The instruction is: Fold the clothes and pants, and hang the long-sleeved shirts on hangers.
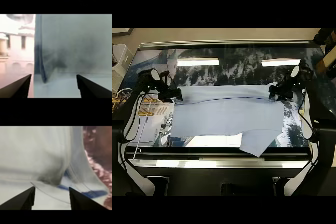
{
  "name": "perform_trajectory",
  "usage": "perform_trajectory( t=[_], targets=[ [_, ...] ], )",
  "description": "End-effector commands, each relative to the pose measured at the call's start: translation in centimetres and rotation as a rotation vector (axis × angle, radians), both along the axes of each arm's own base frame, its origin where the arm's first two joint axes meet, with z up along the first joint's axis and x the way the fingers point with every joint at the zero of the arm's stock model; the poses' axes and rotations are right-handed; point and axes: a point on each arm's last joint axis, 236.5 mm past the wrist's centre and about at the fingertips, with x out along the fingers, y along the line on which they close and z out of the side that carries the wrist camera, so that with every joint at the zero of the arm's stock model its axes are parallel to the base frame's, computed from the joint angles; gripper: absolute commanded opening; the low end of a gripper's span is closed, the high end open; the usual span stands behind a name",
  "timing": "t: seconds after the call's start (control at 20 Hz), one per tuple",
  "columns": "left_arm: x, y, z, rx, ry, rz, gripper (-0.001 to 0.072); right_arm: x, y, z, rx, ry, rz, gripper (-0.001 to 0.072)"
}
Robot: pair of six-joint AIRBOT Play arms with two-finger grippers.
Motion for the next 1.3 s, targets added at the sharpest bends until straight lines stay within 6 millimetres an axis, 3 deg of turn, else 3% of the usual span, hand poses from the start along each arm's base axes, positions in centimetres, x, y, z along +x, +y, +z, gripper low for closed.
perform_trajectory(
  t=[0.0, 0.1, 0.2, 0.35, 0.5, 0.6, 0.85, 0.95, 1.15, 1.25],
  targets=[
    [-1.8, 3.0, 1.7, 0.081, 0.047, -0.007, 0.0678, -2.3, -1.0, 3.2, -0.037, 0.025, 0.120, 0.0501],
    [-3.6, 4.8, 3.9, 0.098, 0.083, -0.021, 0.0678, -2.8, -0.3, 7.5, 0.027, -0.053, 0.161, 0.0500],
    [-4.3, 6.0, 6.4, 0.046, 0.059, 0.046, 0.0678, -5.6, -1.5, 9.5, 0.047, -0.048, 0.147, 0.0500],
    [-8.0, 7.7, 7.6, -0.042, 0.071, 0.131, 0.0677, -14.2, -2.1, 7.7, 0.139, 0.087, 0.067, 0.0500],
    [-13.2, 6.7, 6.9, -0.192, 0.092, 0.193, 0.0677, -22.9, 0.6, 4.8, 0.280, 0.196, 0.000, 0.0499],
    [-16.1, 5.2, 6.4, -0.285, 0.085, 0.221, 0.0678, -26.5, 2.8, 3.4, 0.327, 0.211, -0.029, 0.0499],
    [-20.5, 2.9, 4.5, -0.349, 0.082, 0.243, 0.0677, -30.3, 4.7, -0.2, 0.348, 0.214, -0.084, 0.0483],
    [-21.4, 2.6, 3.5, -0.352, 0.103, 0.254, 0.0678, -30.5, 5.3, -1.0, 0.371, 0.202, -0.099, 0.0482],
    [-20.8, 2.6, 2.9, -0.359, 0.073, 0.286, 0.0677, -29.1, 5.9, -2.0, 0.396, 0.134, -0.160, 0.0479],
    [-19.8, 2.3, 3.1, -0.380, 0.038, 0.307, 0.0677, -28.8, 5.8, -2.6, 0.393, 0.113, -0.185, 0.0378]
  ],
)
